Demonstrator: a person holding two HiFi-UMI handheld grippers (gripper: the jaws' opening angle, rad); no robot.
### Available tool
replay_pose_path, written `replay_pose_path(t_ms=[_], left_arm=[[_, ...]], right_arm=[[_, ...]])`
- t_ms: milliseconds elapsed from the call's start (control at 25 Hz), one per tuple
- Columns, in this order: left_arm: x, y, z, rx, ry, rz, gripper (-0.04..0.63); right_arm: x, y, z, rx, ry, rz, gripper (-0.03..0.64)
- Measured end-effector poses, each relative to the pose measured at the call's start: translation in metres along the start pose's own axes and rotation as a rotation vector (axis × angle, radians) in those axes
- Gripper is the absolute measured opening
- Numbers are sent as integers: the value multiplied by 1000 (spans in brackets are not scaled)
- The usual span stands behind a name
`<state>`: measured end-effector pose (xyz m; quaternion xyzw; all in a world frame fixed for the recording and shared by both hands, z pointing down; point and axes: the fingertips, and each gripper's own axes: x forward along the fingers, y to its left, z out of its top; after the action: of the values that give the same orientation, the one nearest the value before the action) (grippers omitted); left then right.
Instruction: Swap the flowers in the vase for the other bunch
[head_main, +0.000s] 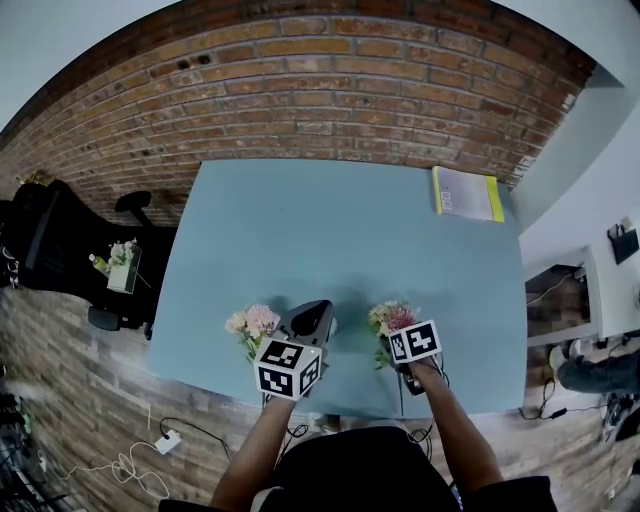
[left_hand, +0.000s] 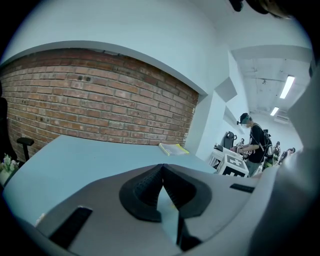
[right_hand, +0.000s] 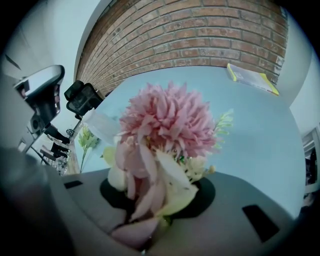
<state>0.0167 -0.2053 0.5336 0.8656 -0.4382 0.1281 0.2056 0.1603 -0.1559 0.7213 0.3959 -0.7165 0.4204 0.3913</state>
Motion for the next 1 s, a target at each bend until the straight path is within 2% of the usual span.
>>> replay_pose_path(t_ms=[240, 1000], left_arm=[[-17, 4, 2, -7, -23, 27, 9], [-72, 25, -2, -19, -70, 115, 9]], right_arm=[[-13, 18, 22, -44, -61, 11, 164], [-82, 101, 133, -187, -337, 65, 164]])
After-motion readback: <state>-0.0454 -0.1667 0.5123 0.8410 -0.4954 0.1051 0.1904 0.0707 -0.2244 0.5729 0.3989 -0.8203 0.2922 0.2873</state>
